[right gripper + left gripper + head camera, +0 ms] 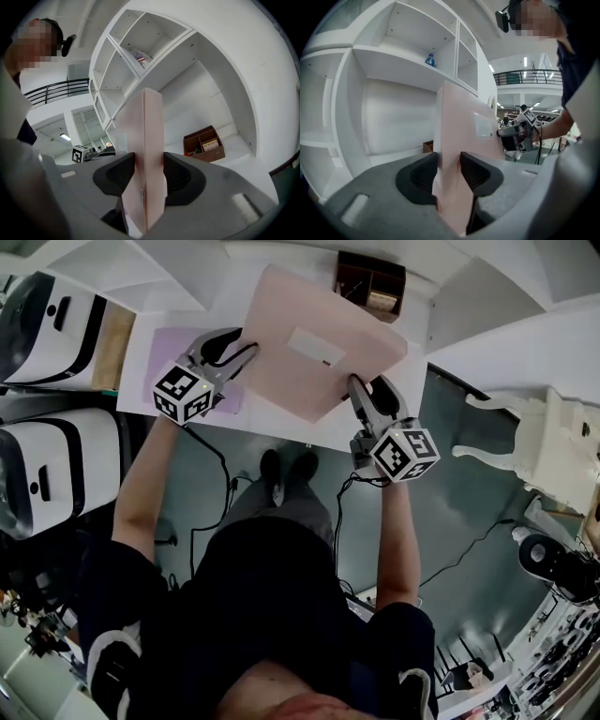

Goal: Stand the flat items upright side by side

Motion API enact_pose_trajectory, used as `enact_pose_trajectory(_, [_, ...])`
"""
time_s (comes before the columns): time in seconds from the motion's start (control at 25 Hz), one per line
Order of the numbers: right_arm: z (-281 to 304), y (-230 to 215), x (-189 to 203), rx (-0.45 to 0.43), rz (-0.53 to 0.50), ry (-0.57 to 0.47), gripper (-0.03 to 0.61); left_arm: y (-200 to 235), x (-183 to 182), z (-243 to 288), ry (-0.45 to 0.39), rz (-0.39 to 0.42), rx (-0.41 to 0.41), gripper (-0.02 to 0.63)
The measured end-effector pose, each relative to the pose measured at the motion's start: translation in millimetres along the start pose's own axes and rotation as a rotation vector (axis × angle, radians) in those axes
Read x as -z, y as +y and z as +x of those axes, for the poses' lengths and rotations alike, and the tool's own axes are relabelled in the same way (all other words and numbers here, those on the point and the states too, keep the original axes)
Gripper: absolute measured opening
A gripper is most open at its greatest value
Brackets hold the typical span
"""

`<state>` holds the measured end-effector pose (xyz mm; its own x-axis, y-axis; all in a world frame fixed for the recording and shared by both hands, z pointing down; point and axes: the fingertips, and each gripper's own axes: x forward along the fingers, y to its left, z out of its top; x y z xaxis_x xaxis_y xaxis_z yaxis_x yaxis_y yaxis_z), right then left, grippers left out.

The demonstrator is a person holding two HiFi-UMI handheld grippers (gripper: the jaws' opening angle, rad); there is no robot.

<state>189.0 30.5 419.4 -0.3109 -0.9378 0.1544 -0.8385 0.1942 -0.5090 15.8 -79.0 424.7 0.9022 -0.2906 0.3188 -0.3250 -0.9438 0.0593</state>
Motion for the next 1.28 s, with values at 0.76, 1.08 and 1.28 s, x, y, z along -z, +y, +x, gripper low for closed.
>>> enact_pose_trajectory(0.76, [67, 41, -42, -0.179, -0.202, 0.044, 0.179, 36, -5, -51, -0.127, -0.087, -0.292, 0.155])
enact_pose_trajectory(1.08, [88, 47, -48, -0.188, -0.239, 0.037, 0.179, 64, -5, -47, -0.141, -0.094, -0.333, 0.153])
enact_pose_trajectory(1.28, [101, 46, -55, -0.187, -0.252, 0.020, 0.179, 82, -11, -40, -0.144, -0.073, -0.360, 0.150])
